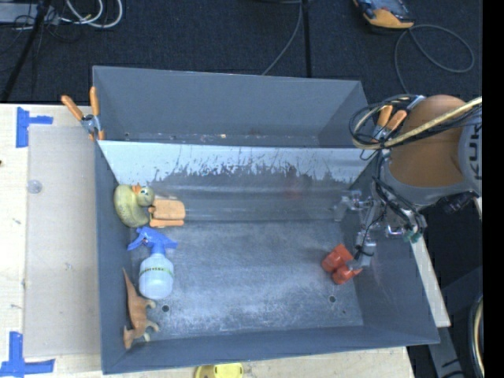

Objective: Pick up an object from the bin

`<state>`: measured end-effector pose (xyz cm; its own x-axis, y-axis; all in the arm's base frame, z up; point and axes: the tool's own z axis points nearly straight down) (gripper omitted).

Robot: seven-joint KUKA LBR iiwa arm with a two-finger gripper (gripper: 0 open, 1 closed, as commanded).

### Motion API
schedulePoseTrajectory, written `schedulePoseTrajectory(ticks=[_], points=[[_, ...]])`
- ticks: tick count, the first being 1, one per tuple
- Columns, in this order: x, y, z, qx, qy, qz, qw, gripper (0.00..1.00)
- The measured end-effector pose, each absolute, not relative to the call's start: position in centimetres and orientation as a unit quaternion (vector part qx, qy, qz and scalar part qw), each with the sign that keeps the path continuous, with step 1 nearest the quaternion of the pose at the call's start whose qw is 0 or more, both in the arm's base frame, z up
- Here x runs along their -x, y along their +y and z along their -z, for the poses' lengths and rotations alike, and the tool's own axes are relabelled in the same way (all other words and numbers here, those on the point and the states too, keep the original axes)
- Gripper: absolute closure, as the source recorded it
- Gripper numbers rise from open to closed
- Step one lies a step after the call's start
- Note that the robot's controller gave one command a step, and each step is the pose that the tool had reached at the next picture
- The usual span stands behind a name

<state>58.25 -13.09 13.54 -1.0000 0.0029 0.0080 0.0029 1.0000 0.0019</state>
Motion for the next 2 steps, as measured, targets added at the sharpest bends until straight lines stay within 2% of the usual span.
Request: schedulePoseTrajectory(ticks=[1,2], points=[[-58.4,-13.1,-14.0,0.0,-1.0,0.0,0.001,0.0],[-55.9,-14.5,-10.6,-0.018,-1.0,0.001,-0.001,0.0]])
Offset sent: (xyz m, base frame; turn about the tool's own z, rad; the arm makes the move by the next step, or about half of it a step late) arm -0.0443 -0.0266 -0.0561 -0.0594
